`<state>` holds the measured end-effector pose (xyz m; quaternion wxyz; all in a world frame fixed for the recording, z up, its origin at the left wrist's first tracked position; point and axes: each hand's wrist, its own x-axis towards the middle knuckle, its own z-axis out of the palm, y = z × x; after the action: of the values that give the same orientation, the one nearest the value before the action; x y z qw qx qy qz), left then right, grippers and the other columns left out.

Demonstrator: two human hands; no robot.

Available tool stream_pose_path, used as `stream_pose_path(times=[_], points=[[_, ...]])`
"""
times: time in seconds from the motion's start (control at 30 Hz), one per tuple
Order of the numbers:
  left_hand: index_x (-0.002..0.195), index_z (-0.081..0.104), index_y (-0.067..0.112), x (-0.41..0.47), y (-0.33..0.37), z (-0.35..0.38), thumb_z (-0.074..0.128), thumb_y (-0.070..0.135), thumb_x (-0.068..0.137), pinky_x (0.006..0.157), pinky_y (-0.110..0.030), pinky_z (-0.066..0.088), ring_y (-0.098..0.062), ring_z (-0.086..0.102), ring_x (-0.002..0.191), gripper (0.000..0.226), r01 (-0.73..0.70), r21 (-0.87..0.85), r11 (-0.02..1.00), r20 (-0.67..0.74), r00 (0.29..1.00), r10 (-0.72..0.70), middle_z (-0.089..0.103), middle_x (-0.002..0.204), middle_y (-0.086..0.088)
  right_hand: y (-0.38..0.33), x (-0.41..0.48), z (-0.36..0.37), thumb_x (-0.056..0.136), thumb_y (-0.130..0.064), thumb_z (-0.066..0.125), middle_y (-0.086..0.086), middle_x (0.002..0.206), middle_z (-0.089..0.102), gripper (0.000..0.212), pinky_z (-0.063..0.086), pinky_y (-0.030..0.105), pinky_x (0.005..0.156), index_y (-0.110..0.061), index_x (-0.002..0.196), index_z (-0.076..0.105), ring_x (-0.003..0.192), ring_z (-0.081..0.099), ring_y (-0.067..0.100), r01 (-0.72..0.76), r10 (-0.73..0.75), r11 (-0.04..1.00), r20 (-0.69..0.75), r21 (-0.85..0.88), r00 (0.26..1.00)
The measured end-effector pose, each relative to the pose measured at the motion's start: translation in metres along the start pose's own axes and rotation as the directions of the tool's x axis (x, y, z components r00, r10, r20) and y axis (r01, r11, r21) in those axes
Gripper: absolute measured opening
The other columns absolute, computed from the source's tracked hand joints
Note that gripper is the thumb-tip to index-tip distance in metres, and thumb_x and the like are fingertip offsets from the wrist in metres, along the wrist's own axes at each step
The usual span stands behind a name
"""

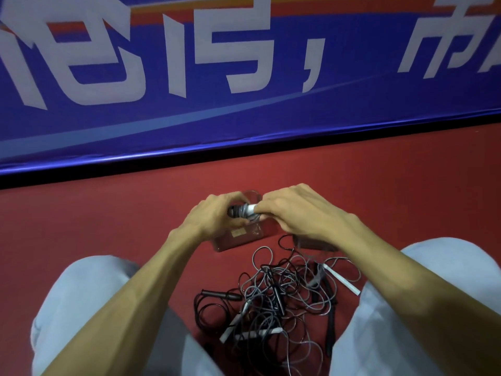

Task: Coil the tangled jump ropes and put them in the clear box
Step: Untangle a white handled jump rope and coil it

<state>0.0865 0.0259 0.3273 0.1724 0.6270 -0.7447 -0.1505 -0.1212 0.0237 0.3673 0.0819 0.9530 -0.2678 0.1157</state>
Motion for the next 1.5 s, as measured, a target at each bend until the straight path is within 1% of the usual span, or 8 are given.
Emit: stream_pose_path(times=[0.2, 0.37, 0.63, 0.9, 1.03, 1.1, 1.3, 1.5], points=[[0.091, 0.05, 0.041, -0.013, 0.016, -0.002, 0.078, 0.029, 0.075, 0.058, -0.026, 0.039, -0.004, 0.046, 0.057, 0.035, -0.184, -0.114, 0.976, 0.066, 0.979, 0.192, 0.055, 0.065, 0.014, 0.01, 0.003, 0.012, 0.088, -0.027, 0.067, -0.006, 0.085, 0.071, 0.009, 0.052, 0.034, 0.066, -0.022, 0.093, 0.074, 0.082, 0.067, 0.023, -0.219, 0.271, 0.95, -0.242, 0.221, 0.932], [0.091, 0.052, 0.038, -0.019, 0.019, -0.004, 0.077, 0.02, 0.076, 0.065, -0.029, 0.046, -0.008, 0.053, 0.066, 0.034, -0.228, -0.224, 0.948, 0.043, 0.969, 0.243, 0.063, 0.078, 0.008, 0.017, 0.01, 0.014, 0.077, -0.033, 0.077, -0.009, 0.078, 0.074, 0.009, 0.047, 0.024, 0.076, -0.025, 0.08, 0.078, 0.081, 0.065, 0.008, -0.496, 0.62, 0.667, -0.044, 0.555, 0.784], [0.091, 0.059, 0.036, -0.022, 0.03, -0.007, 0.075, 0.053, 0.074, 0.056, -0.022, 0.041, -0.006, 0.053, 0.057, 0.029, -0.153, -0.37, 0.916, -0.054, 0.988, 0.143, 0.065, 0.072, 0.003, 0.021, 0.012, 0.007, 0.073, -0.01, 0.079, 0.006, 0.067, 0.068, 0.01, 0.049, 0.02, 0.058, -0.004, 0.079, 0.074, 0.062, 0.061, 0.012, -0.357, 0.632, 0.04, 0.253, 0.933, 0.732], [0.105, 0.065, 0.015, -0.024, 0.038, -0.027, 0.056, 0.003, 0.092, 0.046, -0.019, 0.047, -0.008, 0.059, 0.052, 0.02, -0.071, -0.818, 0.57, -0.134, 0.989, -0.069, 0.065, 0.074, -0.002, 0.02, 0.018, 0.019, 0.094, -0.017, 0.058, -0.005, 0.049, 0.041, 0.021, 0.032, 0.025, 0.053, -0.001, 0.083, 0.066, 0.044, 0.035, 0.009, -0.266, 0.592, -0.094, 0.268, 0.959, 0.76], [0.13, 0.059, 0.032, -0.022, 0.038, -0.032, 0.053, 0.012, 0.094, 0.051, -0.027, 0.053, -0.02, 0.062, 0.061, 0.041, 0.012, -0.958, 0.286, -0.036, 0.986, -0.164, 0.072, 0.096, -0.004, 0.011, 0.02, 0.015, 0.098, -0.023, 0.053, 0.0, 0.055, 0.044, 0.025, 0.038, 0.024, 0.045, -0.007, 0.085, 0.067, 0.047, 0.039, 0.011, -0.322, 0.419, 0.039, 0.276, 0.946, 0.865], [0.129, 0.061, 0.032, -0.02, 0.035, -0.033, 0.051, 0.017, 0.095, 0.049, -0.026, 0.051, -0.021, 0.06, 0.062, 0.038, 0.015, -0.965, 0.261, -0.025, 0.989, -0.148, 0.069, 0.091, -0.007, 0.005, 0.018, 0.013, 0.098, -0.02, 0.053, 0.002, 0.056, 0.048, 0.015, 0.045, 0.025, 0.042, -0.01, 0.097, 0.065, 0.047, 0.047, 0.013, -0.372, 0.321, 0.16, 0.308, 0.914, 0.896], [0.116, 0.069, 0.014, -0.01, 0.028, -0.021, 0.063, 0.021, 0.093, 0.041, -0.02, 0.043, -0.018, 0.059, 0.054, 0.024, 0.006, -0.934, 0.357, -0.114, 0.942, -0.315, 0.066, 0.071, -0.001, 0.001, 0.015, 0.011, 0.099, -0.013, 0.049, 0.005, 0.059, 0.039, 0.024, 0.056, 0.036, 0.045, -0.015, 0.123, 0.046, 0.038, 0.048, 0.016, -0.477, 0.231, 0.219, 0.43, 0.851, 0.873], [0.092, 0.074, 0.036, 0.005, 0.011, -0.005, 0.076, 0.03, 0.082, 0.057, -0.028, 0.049, -0.015, 0.054, 0.061, 0.012, -0.024, -0.786, 0.618, -0.28, 0.904, -0.322, 0.064, 0.069, 0.002, 0.015, 0.01, 0.013, 0.094, -0.024, 0.053, -0.003, 0.071, 0.062, 0.012, 0.052, 0.032, 0.059, -0.019, 0.101, 0.061, 0.06, 0.062, 0.019, -0.54, 0.475, 0.719, 0.257, 0.438, 0.842]])
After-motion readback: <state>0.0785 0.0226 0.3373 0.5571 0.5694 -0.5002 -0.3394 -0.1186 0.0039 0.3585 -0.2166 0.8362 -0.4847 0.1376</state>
